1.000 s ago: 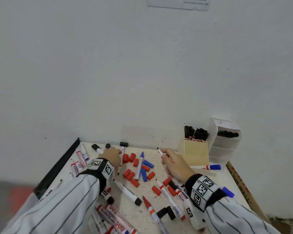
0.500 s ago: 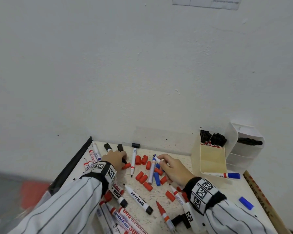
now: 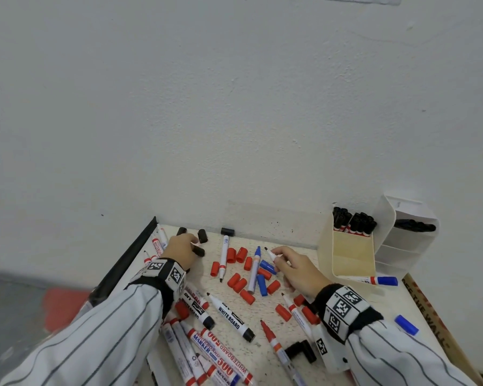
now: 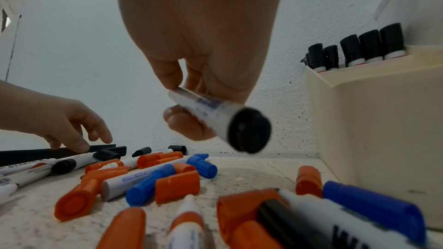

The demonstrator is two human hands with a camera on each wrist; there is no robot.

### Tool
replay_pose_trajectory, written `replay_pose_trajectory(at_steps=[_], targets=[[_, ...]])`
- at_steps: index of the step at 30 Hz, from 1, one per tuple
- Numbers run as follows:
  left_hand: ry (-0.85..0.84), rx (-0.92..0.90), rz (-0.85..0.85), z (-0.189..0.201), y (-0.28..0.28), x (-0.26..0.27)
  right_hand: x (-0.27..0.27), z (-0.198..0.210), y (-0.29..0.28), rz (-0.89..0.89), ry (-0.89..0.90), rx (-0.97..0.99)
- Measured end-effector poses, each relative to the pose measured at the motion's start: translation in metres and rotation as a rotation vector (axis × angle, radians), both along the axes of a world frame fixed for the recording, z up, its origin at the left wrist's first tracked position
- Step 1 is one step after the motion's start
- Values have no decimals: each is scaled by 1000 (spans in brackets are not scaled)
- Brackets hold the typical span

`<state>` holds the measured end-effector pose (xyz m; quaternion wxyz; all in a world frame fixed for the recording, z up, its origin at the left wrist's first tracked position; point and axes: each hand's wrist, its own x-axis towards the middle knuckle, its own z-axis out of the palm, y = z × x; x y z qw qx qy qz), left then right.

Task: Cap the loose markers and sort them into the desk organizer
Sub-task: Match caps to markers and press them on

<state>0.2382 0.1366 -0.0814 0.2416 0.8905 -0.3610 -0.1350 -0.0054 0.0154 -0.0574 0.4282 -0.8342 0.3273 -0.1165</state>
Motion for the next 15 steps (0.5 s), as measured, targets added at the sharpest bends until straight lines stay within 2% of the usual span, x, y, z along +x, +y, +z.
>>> replay_pose_trajectory(at_steps=[3,11,15], targets=[[-58,50,-8,1,6,2,-1,1,3,-7,-6,-3],[21,179,-96,19,34,-14,-8,5,8,-47,-34,29],[206,206,-370,27,48,-41,-18,6,11,-77,-23,10]])
